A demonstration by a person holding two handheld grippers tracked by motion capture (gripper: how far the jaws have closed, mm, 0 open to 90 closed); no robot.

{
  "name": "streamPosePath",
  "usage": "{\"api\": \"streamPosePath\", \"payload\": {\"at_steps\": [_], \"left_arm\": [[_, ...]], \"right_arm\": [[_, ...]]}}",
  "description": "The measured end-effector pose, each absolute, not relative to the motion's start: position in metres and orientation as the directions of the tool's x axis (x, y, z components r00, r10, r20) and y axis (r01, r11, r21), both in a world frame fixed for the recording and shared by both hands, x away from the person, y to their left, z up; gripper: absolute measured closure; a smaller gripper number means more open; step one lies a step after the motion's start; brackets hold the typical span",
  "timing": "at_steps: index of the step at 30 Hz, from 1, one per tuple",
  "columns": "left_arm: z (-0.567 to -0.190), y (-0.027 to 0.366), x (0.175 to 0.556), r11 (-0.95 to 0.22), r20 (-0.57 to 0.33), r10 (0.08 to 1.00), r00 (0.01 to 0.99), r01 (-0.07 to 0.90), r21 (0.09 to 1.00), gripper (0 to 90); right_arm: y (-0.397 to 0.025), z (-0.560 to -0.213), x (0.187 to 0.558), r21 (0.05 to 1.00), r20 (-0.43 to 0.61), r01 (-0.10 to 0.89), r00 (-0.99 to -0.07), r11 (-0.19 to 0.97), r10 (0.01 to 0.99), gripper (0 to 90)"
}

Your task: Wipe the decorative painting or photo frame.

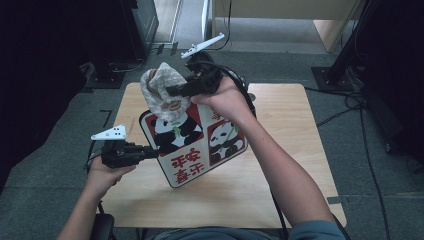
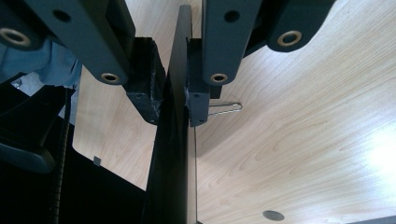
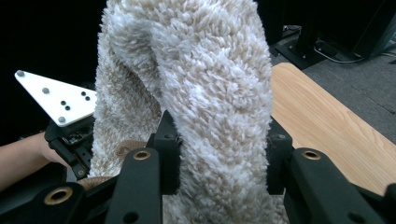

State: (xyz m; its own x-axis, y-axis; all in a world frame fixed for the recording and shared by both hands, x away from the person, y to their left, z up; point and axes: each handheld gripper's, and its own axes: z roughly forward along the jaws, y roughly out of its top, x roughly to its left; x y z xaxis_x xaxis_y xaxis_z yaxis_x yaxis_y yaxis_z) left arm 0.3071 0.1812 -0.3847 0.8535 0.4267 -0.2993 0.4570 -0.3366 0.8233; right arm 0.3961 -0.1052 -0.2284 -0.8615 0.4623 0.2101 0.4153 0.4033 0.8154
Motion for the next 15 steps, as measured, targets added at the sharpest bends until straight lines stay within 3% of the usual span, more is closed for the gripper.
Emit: {"api": "streamPosePath", "payload": {"at_steps": [15], "left_arm": [[-0.385, 0.181, 0.307, -0.337, -0.301, 0.427, 0.853, 0.458, 0.823, 78.8]], "right_arm": [[-0.127, -0.228, 0.402, 0.813, 0.213, 0.439, -0.836, 0.382, 0.505, 60.5]]}}
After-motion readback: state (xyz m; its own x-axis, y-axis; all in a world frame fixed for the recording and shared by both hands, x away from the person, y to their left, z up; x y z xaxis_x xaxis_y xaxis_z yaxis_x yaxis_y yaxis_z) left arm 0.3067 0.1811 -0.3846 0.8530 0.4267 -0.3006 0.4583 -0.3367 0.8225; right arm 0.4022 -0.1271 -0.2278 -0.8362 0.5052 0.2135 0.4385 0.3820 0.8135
